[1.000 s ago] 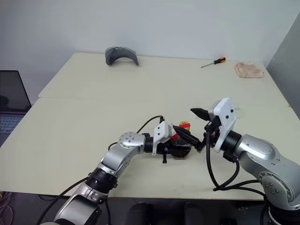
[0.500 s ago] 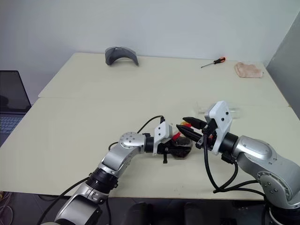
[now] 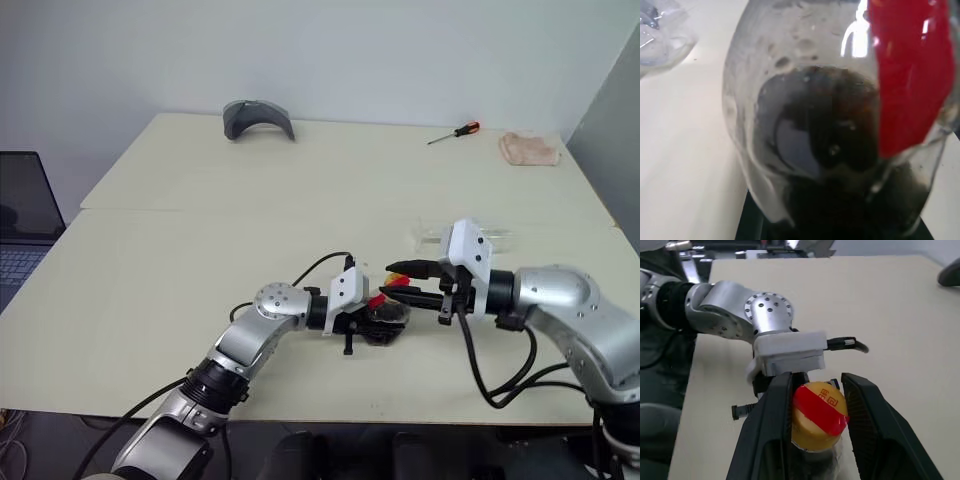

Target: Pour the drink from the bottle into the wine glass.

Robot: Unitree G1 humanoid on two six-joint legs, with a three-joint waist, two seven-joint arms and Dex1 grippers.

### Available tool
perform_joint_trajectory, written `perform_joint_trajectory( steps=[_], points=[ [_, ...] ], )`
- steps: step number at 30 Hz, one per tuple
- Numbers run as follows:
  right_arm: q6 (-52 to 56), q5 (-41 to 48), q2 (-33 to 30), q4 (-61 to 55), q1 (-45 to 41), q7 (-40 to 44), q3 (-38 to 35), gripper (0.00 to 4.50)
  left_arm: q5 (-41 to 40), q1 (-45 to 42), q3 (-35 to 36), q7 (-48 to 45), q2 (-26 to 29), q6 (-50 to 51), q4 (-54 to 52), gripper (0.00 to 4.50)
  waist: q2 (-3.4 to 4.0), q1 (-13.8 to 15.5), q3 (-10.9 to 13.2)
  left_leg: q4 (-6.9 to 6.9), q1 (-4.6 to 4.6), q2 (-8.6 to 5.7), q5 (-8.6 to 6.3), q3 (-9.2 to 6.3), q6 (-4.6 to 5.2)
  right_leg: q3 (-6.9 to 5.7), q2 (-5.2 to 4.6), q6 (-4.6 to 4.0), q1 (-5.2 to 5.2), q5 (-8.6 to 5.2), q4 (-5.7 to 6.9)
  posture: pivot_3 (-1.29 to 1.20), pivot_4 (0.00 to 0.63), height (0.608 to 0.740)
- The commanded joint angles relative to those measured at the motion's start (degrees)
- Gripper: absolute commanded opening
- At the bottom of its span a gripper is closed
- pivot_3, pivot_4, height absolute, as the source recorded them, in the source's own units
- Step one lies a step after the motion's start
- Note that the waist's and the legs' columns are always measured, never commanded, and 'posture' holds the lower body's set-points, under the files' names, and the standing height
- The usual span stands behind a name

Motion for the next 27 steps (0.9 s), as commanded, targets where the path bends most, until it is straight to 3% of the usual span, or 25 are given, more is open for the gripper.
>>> perform_joint_trajectory(
  steps=[1,5,12,17,22,27],
  points=[
    [-1.49,-5.8,-1.92,8.14,-2.75,4.21,1.08,1.19,-1.89,-0.85,0.28,-2.09,-0.34,-3.43,-6.61,0.87,0.0,0.03,0.0,-0.01,0.0,0.0,0.0,-0.01,0.0,-0.01,0.0,0.0,0.0,0.0,0.0,0.0,0.15,0.74],
    [3.57,0.08,-1.39,5.42,-2.9,3.54,-2.26,1.19,-1.45,-0.4,1.06,0.5,-1.17,-3.35,-5.92,0.87,0.0,0.14,0.0,0.0,-0.03,0.01,0.0,-0.01,0.0,-0.01,-0.02,-0.01,0.0,0.0,0.0,0.0,0.15,0.74],
    [13.51,10.69,3.96,-10.23,3.85,-15.1,-14.61,3.54,-0.25,-1.62,4.17,8.71,-5.52,-4.18,-1.41,0.86,0.0,0.33,0.01,0.04,-0.11,-0.02,0.0,-0.03,-0.01,-0.04,-0.13,-0.01,0.0,0.01,0.02,0.0,0.15,0.74],
    [17.93,14.51,9.46,-22.27,9.99,-32.67,-19.71,3.58,1.04,-2.87,5.63,12.6,-7.13,-5.74,1.86,0.84,0.0,0.21,0.0,0.02,-0.07,-0.01,0.01,-0.05,-0.02,-0.06,-0.1,0.01,0.0,0.0,0.05,0.0,0.15,0.74],
    [17.44,7.35,18.01,-31.1,17.62,-47.17,-12.95,3.58,0.69,-2.97,5.93,13.38,-7.88,-5.79,3.26,0.84,0.02,0.12,0.0,-0.01,-0.09,-0.02,0.01,-0.01,-0.03,-0.02,-0.09,0.12,-0.05,-0.06,0.04,0.0,0.15,0.74],
    [13.32,-3.61,25.04,-29.47,17.9,-54.88,-6.84,3.58,0.83,-2.87,5.03,12.16,-7.9,-6.24,3.66,0.84,0.02,0.12,-0.01,0.02,-0.08,-0.03,0.04,0.04,-0.05,0.02,-0.09,0.31,-0.08,-0.14,0.07,0.0,0.15,0.74]
  ],
)
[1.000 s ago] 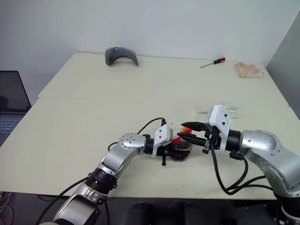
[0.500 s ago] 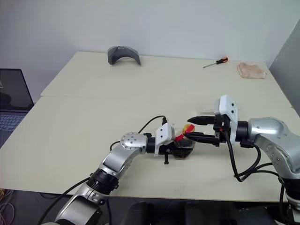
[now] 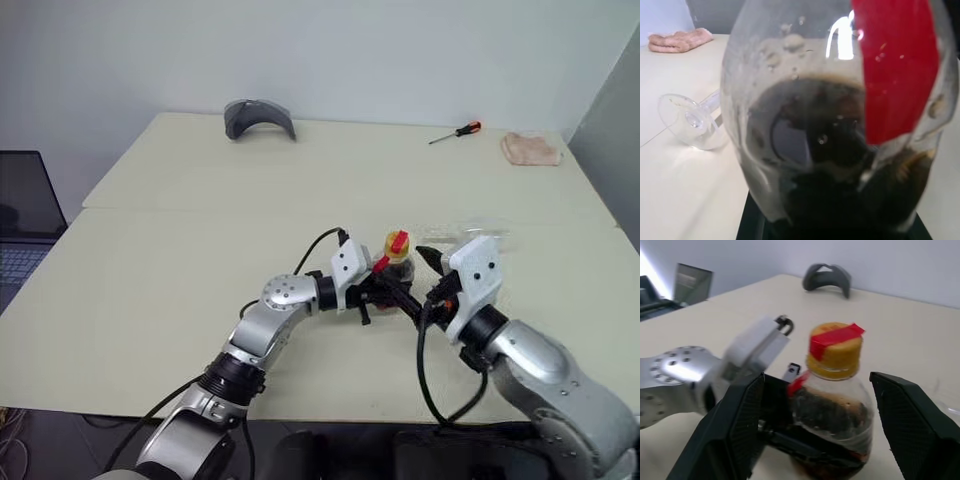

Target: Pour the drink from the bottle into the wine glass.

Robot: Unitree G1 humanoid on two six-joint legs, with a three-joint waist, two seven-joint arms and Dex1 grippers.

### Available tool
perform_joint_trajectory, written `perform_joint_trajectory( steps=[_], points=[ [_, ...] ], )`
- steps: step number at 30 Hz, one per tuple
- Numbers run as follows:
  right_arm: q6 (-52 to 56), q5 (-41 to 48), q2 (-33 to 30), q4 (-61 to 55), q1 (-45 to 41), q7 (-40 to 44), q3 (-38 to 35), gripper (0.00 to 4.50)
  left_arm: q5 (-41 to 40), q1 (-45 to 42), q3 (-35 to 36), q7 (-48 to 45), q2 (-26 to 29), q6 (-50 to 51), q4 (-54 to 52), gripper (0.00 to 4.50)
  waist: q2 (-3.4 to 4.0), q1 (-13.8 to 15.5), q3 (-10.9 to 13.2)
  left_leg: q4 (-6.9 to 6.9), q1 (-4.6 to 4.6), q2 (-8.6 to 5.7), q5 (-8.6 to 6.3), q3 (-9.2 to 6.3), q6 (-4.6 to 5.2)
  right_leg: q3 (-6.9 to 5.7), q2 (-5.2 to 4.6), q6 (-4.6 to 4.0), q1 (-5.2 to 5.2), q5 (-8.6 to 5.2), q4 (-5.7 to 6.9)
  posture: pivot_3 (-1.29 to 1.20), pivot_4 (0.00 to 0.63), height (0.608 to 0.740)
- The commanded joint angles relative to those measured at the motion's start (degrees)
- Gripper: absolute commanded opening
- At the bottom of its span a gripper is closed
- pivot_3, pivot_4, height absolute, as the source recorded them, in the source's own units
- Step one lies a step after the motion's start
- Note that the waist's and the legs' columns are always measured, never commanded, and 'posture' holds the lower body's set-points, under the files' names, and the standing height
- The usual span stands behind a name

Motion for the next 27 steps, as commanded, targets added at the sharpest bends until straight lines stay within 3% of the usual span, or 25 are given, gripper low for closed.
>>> perform_joint_trajectory(
  steps=[1,14,17,22,27],
  points=[
    [-3.89,-5.24,3.53,-0.51,-0.9,-3.85,1.31,3.58,-0.27,-0.93,-0.4,-0.87,-0.71,-1.78,-1.44,0.84,0.01,0.02,0.0,0.0,0.0,0.0,0.0,0.0,0.0,0.0,0.0,0.0,0.01,0.0,0.0,0.0,0.15,0.74],
    [-6.37,-10.46,6.88,1.77,-2.53,-1.41,3.95,3.58,-0.28,-0.57,-0.94,-2.59,0.0,-1.5,-1.87,0.79,0.0,0.0,0.0,-0.02,0.0,0.01,-0.01,0.0,0.02,0.0,0.02,-0.03,0.0,0.01,-0.02,0.0,0.15,0.74],
    [-5.75,-10.73,6.64,1.73,-2.58,-0.75,4.26,2.96,-0.19,-0.54,-1.0,-2.71,-0.04,-1.51,-1.92,0.79,0.0,0.0,0.0,-0.02,0.0,0.01,-0.01,0.0,0.02,0.0,0.02,-0.19,0.0,0.1,-0.02,0.0,0.15,0.74],
    [-5.22,-10.27,6.96,2.42,-3.61,-0.2,3.03,1.28,-0.08,-0.56,-1.15,-3.03,0.05,-1.61,-1.99,0.79,0.0,-0.01,0.0,-0.02,0.0,0.01,-0.01,-0.01,0.02,0.0,0.03,-0.21,0.0,0.11,-0.02,0.0,0.15,0.74],
    [-5.76,-9.09,6.84,2.57,-3.24,1.3,1.55,1.23,0.04,-0.11,-1.28,-3.28,0.29,-1.6,-2.45,0.79,0.0,-0.01,0.0,-0.02,0.0,0.01,-0.01,-0.01,0.02,0.0,0.03,-0.21,0.0,0.12,-0.02,0.0,0.15,0.74]
  ],
)
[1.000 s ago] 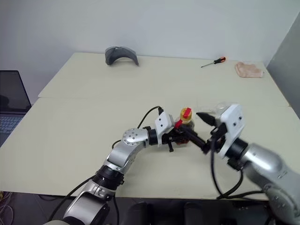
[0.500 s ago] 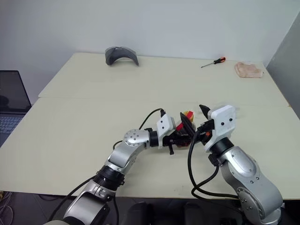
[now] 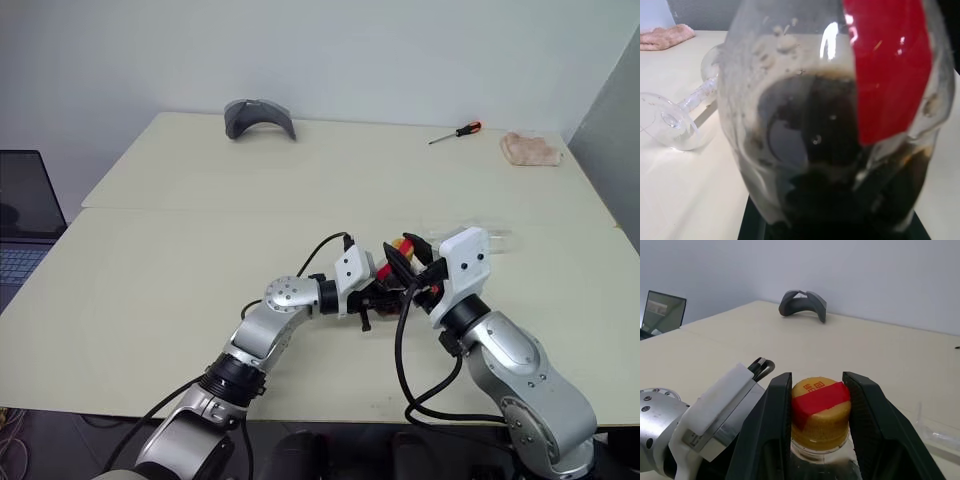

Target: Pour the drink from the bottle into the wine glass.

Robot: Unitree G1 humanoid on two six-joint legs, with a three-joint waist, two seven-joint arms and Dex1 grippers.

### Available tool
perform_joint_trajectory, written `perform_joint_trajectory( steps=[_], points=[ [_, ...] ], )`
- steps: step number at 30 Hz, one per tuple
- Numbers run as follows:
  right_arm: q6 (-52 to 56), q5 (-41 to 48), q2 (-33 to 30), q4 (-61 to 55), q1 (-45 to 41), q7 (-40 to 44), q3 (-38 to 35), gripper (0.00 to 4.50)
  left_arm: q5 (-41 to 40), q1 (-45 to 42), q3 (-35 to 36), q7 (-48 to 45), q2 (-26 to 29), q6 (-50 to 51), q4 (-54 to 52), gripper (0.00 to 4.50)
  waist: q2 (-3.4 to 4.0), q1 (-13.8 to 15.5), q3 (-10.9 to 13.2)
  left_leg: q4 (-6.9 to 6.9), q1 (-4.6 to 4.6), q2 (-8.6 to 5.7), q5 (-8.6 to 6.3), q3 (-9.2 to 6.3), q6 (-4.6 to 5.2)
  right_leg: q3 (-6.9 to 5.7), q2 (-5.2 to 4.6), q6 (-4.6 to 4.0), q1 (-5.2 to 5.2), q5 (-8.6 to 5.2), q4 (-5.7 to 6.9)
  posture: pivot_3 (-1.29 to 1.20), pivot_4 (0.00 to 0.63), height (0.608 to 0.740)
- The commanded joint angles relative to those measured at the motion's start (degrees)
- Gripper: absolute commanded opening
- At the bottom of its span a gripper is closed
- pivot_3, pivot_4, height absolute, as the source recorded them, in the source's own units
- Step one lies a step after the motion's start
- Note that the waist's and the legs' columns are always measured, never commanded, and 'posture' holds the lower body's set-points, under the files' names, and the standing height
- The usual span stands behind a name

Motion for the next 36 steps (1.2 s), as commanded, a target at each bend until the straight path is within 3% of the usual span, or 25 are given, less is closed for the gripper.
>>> perform_joint_trajectory(
  steps=[1,5,9,15,16,23,27,32,36],
  points=[
    [-1.19,0.98,-0.19,-0.7,-0.64,1.05,-3.54,1.23,-0.59,-0.08,-0.16,-1.12,0.09,-1.56,-2.61,0.79,0.0,0.0,0.0,0.0,0.0,0.0,0.0,0.0,0.0,0.0,0.0,0.0,0.0,0.0,0.0,0.0,0.15,0.74],
    [1.81,10.89,-9.96,3.62,-1.92,16.92,-7.63,1.23,-2.12,0.69,-0.88,-4.33,0.81,-0.45,-4.68,0.79,0.01,-0.04,0.0,0.01,0.0,-0.03,-0.01,0.03,0.01,0.01,0.0,-0.04,0.01,0.02,-0.02,0.0,0.15,0.74],
    [-1.42,9.4,-22.43,14.63,-6.93,32.77,-7.1,1.23,-3.47,1.08,-1.28,-8.2,1.69,-1.32,-6.47,0.79,0.01,-0.06,0.02,0.01,0.02,-0.05,-0.02,0.02,0.04,0.01,-0.03,-0.07,0.04,0.04,-0.06,0.0,0.15,0.74],
    [-2.05,11.01,-26.43,22.79,-13.47,41.36,-5.17,1.23,-4.82,1.03,-0.54,-9.82,2.49,-0.8,-7.77,0.77,0.01,-0.06,0.02,-0.05,0.03,0.04,-0.02,-0.06,0.08,-0.01,0.12,-0.09,0.01,0.03,-0.04,0.0,0.15,0.74],
    [-1.44,11.43,-26.15,22.61,-13.45,40.89,-5.5,1.23,-4.96,1.06,-0.36,-9.58,2.46,-0.69,-7.79,0.77,0.01,0.0,0.02,-0.05,0.0,0.05,-0.02,-0.08,0.07,-0.03,0.12,-0.09,0.01,0.03,-0.04,0.0,0.15,0.74],
    [7.71,28.34,-20.06,8.77,-7.78,24.69,-14.59,3.63,-4.5,1.36,0.11,-8.16,2.39,-1.0,-7.33,0.77,0.01,0.09,0.02,0.03,-0.23,0.0,-0.01,-0.06,0.06,-0.04,-0.04,-0.09,-0.08,0.03,-0.06,0.0,0.15,0.74],
    [7.89,29.35,-19.25,2.45,-4.97,17.34,-15.2,3.68,-4.53,1.06,0.31,-8.23,2.42,-1.01,-6.9,0.77,0.01,0.07,0.02,0.04,-0.2,-0.01,-0.01,-0.08,0.06,-0.08,-0.04,-0.08,-0.06,0.03,-0.04,0.0,0.15,0.74],
    [5.71,24.53,-11.55,-0.15,-6.28,5.4,-9.75,3.68,-4.18,0.49,-0.21,-8.64,1.94,-1.52,-5.84,0.77,0.02,-0.16,0.01,0.04,-0.12,0.0,0.0,-0.06,0.06,-0.02,0.01,0.08,-0.06,-0.05,0.0,0.0,0.15,0.74],
    [4.07,18.45,-11.54,2.67,-6.1,4.33,-9.0,3.68,-3.84,0.3,-0.51,-8.91,1.66,-2.02,-5.55,0.77,0.01,-0.05,0.01,0.04,-0.12,0.0,0.01,-0.05,0.06,-0.02,0.02,0.08,-0.06,-0.05,0.0,0.0,0.15,0.74]
  ],
)
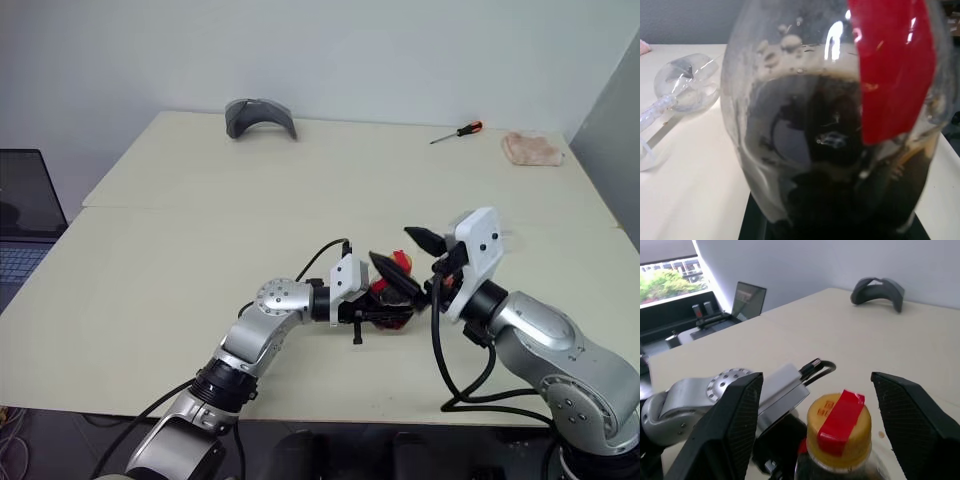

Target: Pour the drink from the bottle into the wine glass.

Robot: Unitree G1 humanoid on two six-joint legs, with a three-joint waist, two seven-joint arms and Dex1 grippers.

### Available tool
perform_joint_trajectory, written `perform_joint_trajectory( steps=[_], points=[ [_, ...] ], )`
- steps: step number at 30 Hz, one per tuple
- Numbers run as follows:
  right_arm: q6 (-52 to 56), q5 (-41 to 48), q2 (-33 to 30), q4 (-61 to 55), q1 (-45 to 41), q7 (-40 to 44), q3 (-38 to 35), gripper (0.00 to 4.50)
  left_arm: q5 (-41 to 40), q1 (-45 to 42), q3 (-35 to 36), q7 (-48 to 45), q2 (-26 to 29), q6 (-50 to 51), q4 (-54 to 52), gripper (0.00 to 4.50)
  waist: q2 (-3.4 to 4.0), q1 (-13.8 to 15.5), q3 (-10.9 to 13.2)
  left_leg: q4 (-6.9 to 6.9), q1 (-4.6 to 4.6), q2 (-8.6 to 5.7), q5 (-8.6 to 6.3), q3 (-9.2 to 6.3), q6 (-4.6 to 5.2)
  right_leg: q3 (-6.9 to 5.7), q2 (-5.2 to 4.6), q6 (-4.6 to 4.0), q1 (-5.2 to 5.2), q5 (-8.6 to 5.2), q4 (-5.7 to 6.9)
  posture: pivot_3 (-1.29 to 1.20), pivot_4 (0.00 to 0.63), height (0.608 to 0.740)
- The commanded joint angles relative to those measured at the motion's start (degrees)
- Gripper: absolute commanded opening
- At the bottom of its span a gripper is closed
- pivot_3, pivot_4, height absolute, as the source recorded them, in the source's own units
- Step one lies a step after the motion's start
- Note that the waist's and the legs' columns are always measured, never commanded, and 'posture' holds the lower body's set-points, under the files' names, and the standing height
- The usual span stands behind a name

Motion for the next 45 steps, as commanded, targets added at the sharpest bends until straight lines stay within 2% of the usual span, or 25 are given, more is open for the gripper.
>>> perform_joint_trajectory(
  steps=[1,4,11,15,17,20,26,32,37,42,45],
  points=[
    [-3.11,-6.09,-1.22,1.56,0.0,-0.66,-0.66,3.68,-0.37,-1.55,-0.35,-0.66,-0.6,-2.2,-1.33,0.77,0.0,0.09,0.0,0.0,-0.01,-0.01,0.0,0.01,0.0,0.01,0.0,-0.05,0.0,0.03,-0.03,0.0,0.15,0.74],
    [-3.99,-5.75,-1.74,2.47,2.62,-0.01,-4.43,3.68,-0.31,-1.41,-0.41,-0.65,-0.49,-2.27,-1.44,0.77,0.0,0.12,0.0,-0.03,-0.02,-0.01,0.0,0.01,0.01,0.0,-0.01,-0.14,0.0,0.08,-0.05,0.0,0.15,0.74],
    [-4.9,-3.3,-7.65,3.47,11.11,6.78,-13.39,3.68,-0.24,-1.21,-0.21,-0.55,-0.27,-2.3,-1.34,0.77,0.0,0.15,0.0,0.0,-0.03,-0.02,-0.01,0.01,0.02,0.0,-0.01,-0.09,0.01,0.05,-0.04,0.0,0.15,0.74],
    [-1.63,8.74,-12.98,1.11,13.92,11.38,-18.35,3.68,-0.23,-1.02,-0.15,-0.63,-0.2,-2.28,-1.36,0.77,0.0,0.15,0.0,0.01,0.01,-0.01,-0.01,0.0,0.02,0.0,0.0,-0.08,0.06,0.05,-0.04,0.0,0.15,0.74],
    [-1.08,12.62,-14.05,-0.06,13.62,10.87,-17.28,3.68,-0.16,-1.1,-0.12,-0.65,-0.3,-2.33,-1.19,0.76,0.0,-0.02,0.0,-0.02,0.06,0.0,-0.01,0.03,0.02,0.04,0.01,-0.08,0.06,0.05,-0.03,0.0,0.15,0.74],
    [-1.73,13.0,-12.79,-1.04,11.2,7.39,-13.22,3.68,-0.01,-1.3,-0.07,-0.66,-0.54,-2.45,-0.83,0.76,0.0,-0.08,0.0,-0.06,0.08,0.08,-0.01,-0.03,0.02,0.02,0.13,-0.02,0.05,0.01,-0.02,0.0,0.15,0.74],
    [-3.84,4.84,-7.09,0.98,3.38,1.01,-3.72,3.68,0.09,-1.21,-0.1,-0.7,-0.64,-2.34,-1.07,0.76,0.0,0.01,0.0,-0.01,0.03,0.02,0.0,0.0,0.02,0.04,0.09,0.13,0.04,-0.07,-0.03,0.0,0.15,0.74],
    [-5.19,-0.62,-5.78,2.95,2.62,1.59,-1.7,3.68,0.24,-1.2,-0.2,-0.61,-0.66,-2.39,-1.1,0.76,0.0,0.27,0.0,-0.01,-0.02,-0.04,0.0,0.01,0.02,0.03,0.01,0.1,0.03,-0.05,-0.06,0.0,0.15,0.74],
    [-6.75,-0.72,-8.12,4.68,8.95,6.54,-8.4,3.68,0.15,-1.02,0.07,-0.52,-0.42,-2.42,-1.14,0.76,0.0,0.35,0.0,-0.02,-0.02,-0.03,0.0,-0.03,0.02,-0.02,0.01,-0.07,0.03,0.05,-0.06,0.0,0.15,0.74],
    [-4.77,10.76,-11.32,3.91,15.12,11.7,-16.46,3.68,0.04,-0.97,0.07,-0.24,-0.24,-2.34,-1.04,0.76,0.0,0.24,0.0,0.0,-0.01,-0.02,0.0,-0.01,0.02,0.0,0.01,-0.07,0.05,0.05,-0.05,0.0,0.15,0.74],
    [-3.9,14.52,-13.7,3.3,17.85,13.83,-19.11,3.68,0.01,-1.03,0.13,-0.3,-0.2,-2.34,-0.95,0.76,0.0,0.19,0.0,-0.01,0.03,-0.01,0.0,-0.01,0.03,0.0,0.02,-0.07,0.06,0.05,-0.03,0.0,0.15,0.74]
  ],
)
